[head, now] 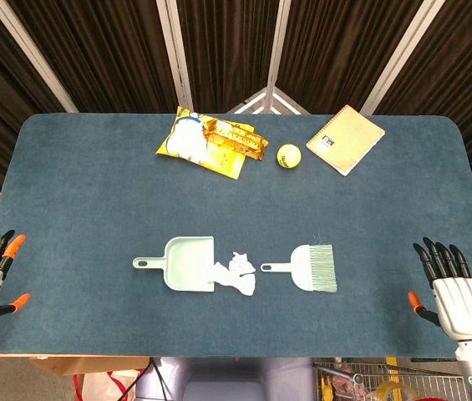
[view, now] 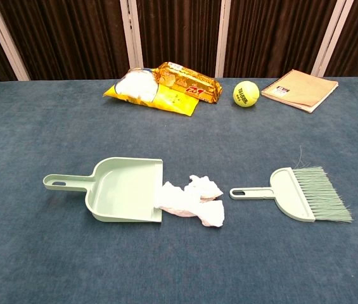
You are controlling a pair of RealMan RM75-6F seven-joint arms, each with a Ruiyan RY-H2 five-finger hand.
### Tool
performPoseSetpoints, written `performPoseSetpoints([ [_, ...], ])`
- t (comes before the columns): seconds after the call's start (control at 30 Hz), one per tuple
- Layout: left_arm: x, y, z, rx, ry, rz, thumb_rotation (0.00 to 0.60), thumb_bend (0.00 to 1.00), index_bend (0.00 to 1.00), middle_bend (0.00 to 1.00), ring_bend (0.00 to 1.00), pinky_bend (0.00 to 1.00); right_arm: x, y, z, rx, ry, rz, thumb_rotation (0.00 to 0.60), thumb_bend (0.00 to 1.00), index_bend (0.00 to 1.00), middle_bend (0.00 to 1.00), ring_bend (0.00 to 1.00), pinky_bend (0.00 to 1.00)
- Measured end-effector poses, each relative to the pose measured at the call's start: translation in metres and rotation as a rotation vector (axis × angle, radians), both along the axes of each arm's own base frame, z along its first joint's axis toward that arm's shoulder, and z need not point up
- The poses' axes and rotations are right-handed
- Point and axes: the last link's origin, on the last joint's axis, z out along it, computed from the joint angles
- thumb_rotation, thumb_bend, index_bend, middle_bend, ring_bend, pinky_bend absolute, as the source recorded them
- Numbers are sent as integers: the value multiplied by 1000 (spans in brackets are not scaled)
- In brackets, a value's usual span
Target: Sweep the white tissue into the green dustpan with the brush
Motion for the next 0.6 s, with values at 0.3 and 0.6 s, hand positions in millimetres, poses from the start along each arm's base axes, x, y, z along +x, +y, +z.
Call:
performPoseSetpoints([
  [0.3, 0, -1, 1, 5, -5, 11, 600, 0, 0, 0, 0, 0, -1, -1, 1, -10, -14, -18, 600, 363, 0, 0, 0, 0],
  [0.6, -2, -2, 5, 23, -22, 30, 600, 0, 0, 0, 0, 0, 0, -2, -2, 2, -5, -19, 600, 363, 0, 0, 0, 0],
])
